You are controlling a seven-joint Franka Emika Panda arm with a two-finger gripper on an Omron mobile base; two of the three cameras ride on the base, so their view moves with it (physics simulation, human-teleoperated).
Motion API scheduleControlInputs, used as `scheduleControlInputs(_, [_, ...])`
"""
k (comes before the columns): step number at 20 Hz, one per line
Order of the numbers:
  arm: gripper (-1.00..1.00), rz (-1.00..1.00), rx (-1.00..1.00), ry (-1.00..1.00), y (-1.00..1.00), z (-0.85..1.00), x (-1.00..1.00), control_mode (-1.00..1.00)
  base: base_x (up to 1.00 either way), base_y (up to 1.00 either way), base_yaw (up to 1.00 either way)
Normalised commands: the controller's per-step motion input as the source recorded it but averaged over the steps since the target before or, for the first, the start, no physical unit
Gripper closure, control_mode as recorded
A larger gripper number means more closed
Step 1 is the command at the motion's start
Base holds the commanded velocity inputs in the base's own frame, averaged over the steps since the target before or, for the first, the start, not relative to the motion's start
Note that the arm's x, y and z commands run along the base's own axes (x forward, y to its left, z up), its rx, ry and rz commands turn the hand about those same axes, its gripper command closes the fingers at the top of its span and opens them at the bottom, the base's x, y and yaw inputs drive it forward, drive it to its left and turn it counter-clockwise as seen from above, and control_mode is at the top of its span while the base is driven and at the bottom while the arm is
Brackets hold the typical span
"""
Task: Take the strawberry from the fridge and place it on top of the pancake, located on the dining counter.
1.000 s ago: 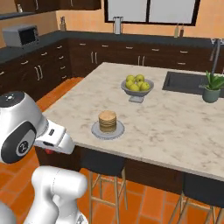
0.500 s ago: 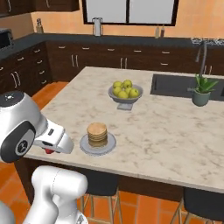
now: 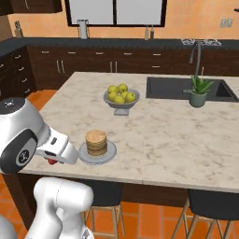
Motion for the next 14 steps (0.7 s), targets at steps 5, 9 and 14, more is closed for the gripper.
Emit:
scheduleControlInputs(5, [1.0, 0.0, 0.0, 0.0, 0.0, 0.0, 0.0, 1.0, 0.67, 0.19, -0.09])
scheduleControlInputs(9, [1.0, 0.0, 0.0, 0.01, 0.13, 0.01, 0.42, -1.0, 0.28, 0.06, -0.01])
scheduleControlInputs(14, [1.0, 0.0, -0.01, 0.09, 0.08, 0.1, 1.0, -1.0, 0.0, 0.0, 0.0])
